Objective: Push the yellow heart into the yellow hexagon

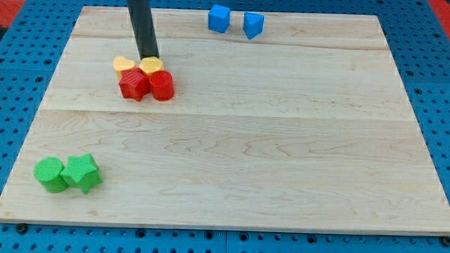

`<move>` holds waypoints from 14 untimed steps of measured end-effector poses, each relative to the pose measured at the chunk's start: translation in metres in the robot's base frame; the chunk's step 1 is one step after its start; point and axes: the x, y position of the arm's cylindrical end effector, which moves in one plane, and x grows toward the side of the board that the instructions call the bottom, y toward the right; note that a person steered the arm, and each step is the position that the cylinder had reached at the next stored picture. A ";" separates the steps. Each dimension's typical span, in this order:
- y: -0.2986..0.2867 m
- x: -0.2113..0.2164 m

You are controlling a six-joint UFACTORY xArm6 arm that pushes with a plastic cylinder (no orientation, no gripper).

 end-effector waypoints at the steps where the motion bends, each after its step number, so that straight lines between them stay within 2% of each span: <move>1: -0.024 -0.006; 2: -0.069 -0.029; 3: -0.081 -0.012; 4: -0.037 0.000; 5: -0.038 0.024; 6: -0.063 0.017; 8: -0.086 0.078; 9: -0.052 0.080; 10: -0.031 0.060; 12: -0.025 0.035; 13: -0.001 0.024; 14: -0.002 0.024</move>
